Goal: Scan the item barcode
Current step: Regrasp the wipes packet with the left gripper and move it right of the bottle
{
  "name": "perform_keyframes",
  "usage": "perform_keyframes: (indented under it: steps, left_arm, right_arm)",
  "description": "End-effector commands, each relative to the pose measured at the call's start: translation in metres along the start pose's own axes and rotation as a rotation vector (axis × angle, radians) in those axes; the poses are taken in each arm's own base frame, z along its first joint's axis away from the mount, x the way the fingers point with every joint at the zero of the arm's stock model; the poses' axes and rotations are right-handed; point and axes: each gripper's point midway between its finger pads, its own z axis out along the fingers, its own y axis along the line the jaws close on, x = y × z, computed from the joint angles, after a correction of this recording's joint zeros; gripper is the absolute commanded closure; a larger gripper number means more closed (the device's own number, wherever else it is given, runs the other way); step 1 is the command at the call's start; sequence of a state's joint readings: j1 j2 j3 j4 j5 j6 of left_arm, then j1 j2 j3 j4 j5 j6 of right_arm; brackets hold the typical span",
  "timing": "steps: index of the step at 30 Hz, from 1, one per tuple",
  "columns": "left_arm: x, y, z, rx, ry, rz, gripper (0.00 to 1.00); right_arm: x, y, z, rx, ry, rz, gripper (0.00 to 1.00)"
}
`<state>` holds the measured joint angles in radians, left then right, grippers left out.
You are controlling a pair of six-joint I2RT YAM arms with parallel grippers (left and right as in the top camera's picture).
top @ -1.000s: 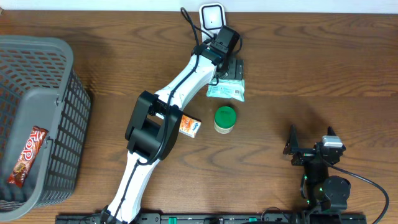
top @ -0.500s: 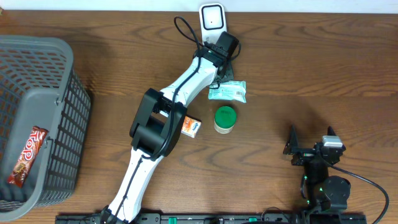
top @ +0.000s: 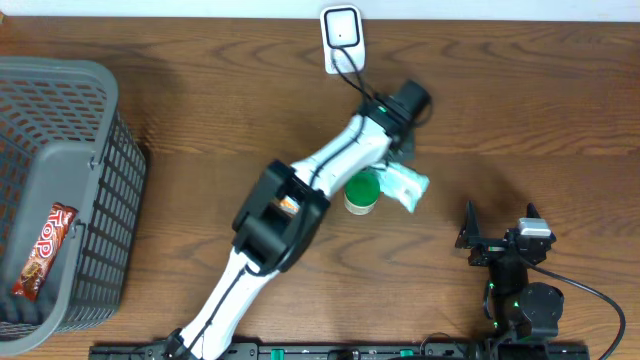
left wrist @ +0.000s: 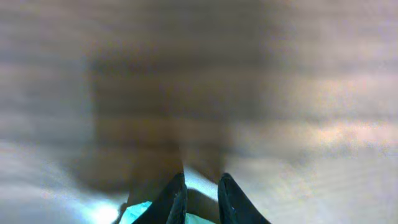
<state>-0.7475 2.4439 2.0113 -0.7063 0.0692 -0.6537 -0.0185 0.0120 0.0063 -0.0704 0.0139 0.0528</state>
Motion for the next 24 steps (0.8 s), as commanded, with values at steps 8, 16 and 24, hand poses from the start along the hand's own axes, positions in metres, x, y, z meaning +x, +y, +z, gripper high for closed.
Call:
perform_keyframes:
  steps: [8, 16, 24]
  left_arm:
    - [0.001, 0.006, -0.016, -0.063, -0.008, 0.194, 0.47]
    - [-0.076, 0.035, -0.169, -0.238, -0.328, 0.284, 0.09]
    - [-0.088, 0.144, -0.339, -0.385, -0.5, 0.087, 0.08]
  right_arm:
    - [0.0, 0.0, 0.0, -0.002, 0.0, 0.013, 0.01]
    - [0.0, 0.0, 0.0, -0.002, 0.0, 0.013, 0.01]
    - [0.0, 0.0, 0.0, -0.002, 0.0, 0.013, 0.01]
